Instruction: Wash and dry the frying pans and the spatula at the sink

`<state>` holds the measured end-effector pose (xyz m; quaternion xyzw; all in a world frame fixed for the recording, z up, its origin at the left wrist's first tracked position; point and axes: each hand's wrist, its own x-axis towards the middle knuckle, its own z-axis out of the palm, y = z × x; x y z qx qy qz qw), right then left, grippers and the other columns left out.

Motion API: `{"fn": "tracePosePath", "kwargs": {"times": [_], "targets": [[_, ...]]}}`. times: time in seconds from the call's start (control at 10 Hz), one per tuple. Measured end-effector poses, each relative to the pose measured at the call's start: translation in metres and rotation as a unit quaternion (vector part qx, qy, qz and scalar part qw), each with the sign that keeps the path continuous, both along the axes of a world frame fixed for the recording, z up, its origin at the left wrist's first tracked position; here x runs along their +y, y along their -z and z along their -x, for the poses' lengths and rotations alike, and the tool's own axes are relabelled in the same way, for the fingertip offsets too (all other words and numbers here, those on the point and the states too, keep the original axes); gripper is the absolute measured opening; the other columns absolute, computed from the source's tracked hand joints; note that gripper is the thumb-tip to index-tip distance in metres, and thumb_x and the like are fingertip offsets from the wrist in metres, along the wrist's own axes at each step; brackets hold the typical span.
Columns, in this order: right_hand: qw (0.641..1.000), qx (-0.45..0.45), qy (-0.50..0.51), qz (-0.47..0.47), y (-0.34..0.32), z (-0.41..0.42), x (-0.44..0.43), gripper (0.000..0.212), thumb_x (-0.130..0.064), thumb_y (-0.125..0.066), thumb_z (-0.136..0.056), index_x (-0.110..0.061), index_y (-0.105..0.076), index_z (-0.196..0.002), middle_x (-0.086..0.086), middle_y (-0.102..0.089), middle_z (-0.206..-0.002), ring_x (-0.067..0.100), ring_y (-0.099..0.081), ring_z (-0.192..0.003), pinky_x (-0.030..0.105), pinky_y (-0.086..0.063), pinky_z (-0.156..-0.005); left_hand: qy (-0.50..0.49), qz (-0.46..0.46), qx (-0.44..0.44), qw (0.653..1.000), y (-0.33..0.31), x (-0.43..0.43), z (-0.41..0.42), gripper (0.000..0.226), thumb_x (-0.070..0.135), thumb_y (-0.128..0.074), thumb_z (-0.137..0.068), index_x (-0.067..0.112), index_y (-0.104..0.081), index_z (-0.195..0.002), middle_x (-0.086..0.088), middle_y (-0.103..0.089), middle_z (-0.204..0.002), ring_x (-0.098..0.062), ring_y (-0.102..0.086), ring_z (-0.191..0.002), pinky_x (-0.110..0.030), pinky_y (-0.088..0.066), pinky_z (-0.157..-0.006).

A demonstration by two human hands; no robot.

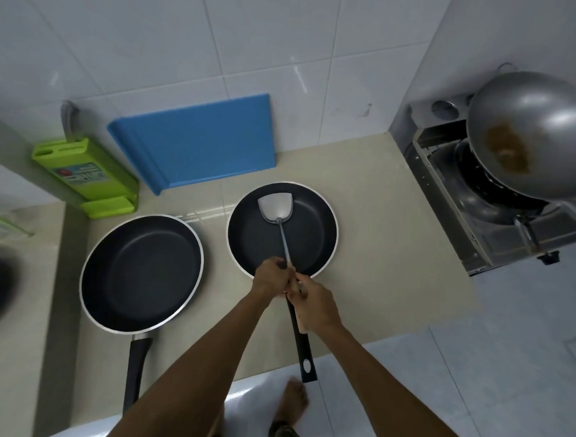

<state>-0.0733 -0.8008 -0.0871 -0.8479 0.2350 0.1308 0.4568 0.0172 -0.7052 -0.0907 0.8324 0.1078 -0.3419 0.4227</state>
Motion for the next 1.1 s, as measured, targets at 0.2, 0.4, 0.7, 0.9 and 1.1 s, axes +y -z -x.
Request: {"fn": "tracePosePath", "kwargs": {"times": [0.2, 0.4, 0.7, 0.9, 1.1], "targets": [[0.998, 0.010, -0.039, 0.046, 0.009, 0.003, -0.001, 0.039, -0.039, -0.059, -0.096, -0.027, -0.060, -0.133, 0.000, -0.072, -0.103, 0.019, -0.067, -0.094, 0.029, -0.054, -0.081, 0.034, -0.036, -0.006, 0.999, 0.003, 0.004, 0.004, 0.018, 0.018, -0.066, -0.095, 0.022, -0.070, -0.112, -0.008, -0.076, -0.100, -0.026, -0.077, -0.077, -0.044, -0.066, -0.073], [0.998, 0.002, -0.040, 0.048, 0.012, 0.002, -0.001, 0.040, -0.041, -0.060, -0.096, -0.027, -0.059, -0.133, 0.000, -0.072, -0.101, 0.019, -0.068, -0.091, 0.031, -0.056, -0.082, 0.010, -0.028, -0.002, 1.000, 0.006, 0.005, 0.006, 0.011, 0.016, -0.066, -0.094, 0.025, -0.065, -0.100, -0.007, -0.076, -0.096, -0.026, -0.077, -0.074, -0.043, -0.066, -0.071], [1.000, 0.024, -0.004, 0.014, 0.005, -0.005, -0.004, 0.035, -0.037, -0.056, -0.099, -0.020, -0.060, -0.130, 0.004, -0.070, -0.112, 0.022, -0.067, -0.098, 0.037, -0.058, -0.085, -0.043, 0.058, 0.031, 0.997, 0.006, 0.011, 0.011, 0.020, 0.004, -0.064, -0.093, 0.009, -0.069, -0.112, -0.012, -0.075, -0.101, -0.029, -0.076, -0.089, -0.040, -0.065, -0.075], [0.998, 0.043, 0.044, -0.011, -0.012, -0.008, -0.007, 0.037, -0.024, -0.059, -0.096, -0.017, -0.059, -0.132, 0.007, -0.066, -0.121, 0.023, -0.063, -0.107, 0.031, -0.051, -0.086, -0.047, 0.111, 0.046, 0.992, -0.006, 0.022, 0.019, 0.028, 0.012, -0.064, -0.096, 0.006, -0.067, -0.123, -0.010, -0.074, -0.106, -0.025, -0.074, -0.095, -0.033, -0.064, -0.071], [0.996, 0.003, 0.091, -0.018, -0.050, -0.009, 0.006, 0.031, -0.028, -0.055, -0.099, -0.019, -0.061, -0.128, -0.007, -0.062, -0.103, 0.004, -0.056, -0.083, 0.016, -0.041, -0.067, 0.007, 0.036, -0.081, 0.996, -0.049, 0.049, 0.029, 0.033, 0.035, -0.059, -0.101, 0.010, -0.066, -0.121, -0.003, -0.067, -0.106, -0.023, -0.064, -0.103, -0.037, -0.053, -0.094]]}}
